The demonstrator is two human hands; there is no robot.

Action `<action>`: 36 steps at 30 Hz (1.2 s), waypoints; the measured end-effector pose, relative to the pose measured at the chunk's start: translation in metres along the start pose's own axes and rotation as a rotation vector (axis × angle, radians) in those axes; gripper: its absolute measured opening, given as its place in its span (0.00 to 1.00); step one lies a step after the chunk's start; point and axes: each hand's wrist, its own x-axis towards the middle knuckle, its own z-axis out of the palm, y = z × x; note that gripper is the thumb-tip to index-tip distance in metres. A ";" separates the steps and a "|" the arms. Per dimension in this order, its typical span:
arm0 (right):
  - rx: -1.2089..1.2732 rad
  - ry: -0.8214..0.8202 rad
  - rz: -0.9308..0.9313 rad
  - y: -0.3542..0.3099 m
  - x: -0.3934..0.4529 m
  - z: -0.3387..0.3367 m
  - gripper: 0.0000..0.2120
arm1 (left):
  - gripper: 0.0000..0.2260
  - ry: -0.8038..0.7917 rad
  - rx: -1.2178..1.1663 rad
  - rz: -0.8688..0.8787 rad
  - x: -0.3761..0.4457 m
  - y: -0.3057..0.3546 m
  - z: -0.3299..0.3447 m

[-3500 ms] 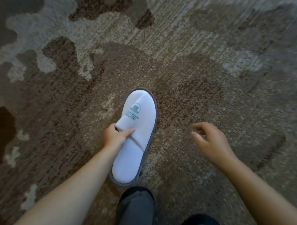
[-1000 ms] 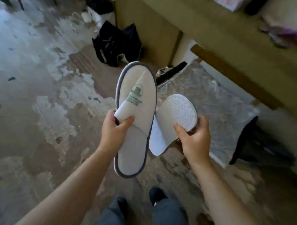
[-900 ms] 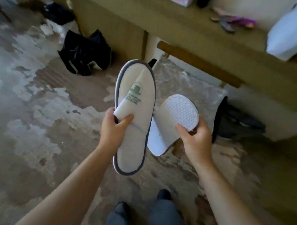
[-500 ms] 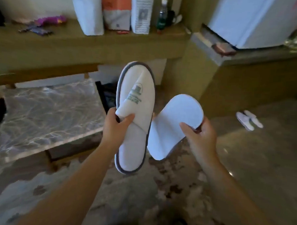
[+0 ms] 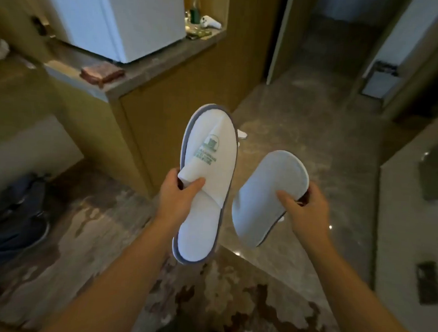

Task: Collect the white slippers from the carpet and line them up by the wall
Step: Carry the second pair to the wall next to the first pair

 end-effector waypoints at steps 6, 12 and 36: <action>-0.048 0.134 0.032 0.046 0.080 -0.044 0.13 | 0.11 -0.200 -0.069 -0.031 0.068 0.015 0.106; -0.059 0.228 0.084 0.089 0.214 -0.047 0.13 | 0.10 -0.296 -0.014 -0.054 0.185 0.020 0.206; -0.093 0.151 0.040 0.200 0.829 -0.136 0.10 | 0.09 -0.246 -0.007 -0.043 0.625 0.129 0.635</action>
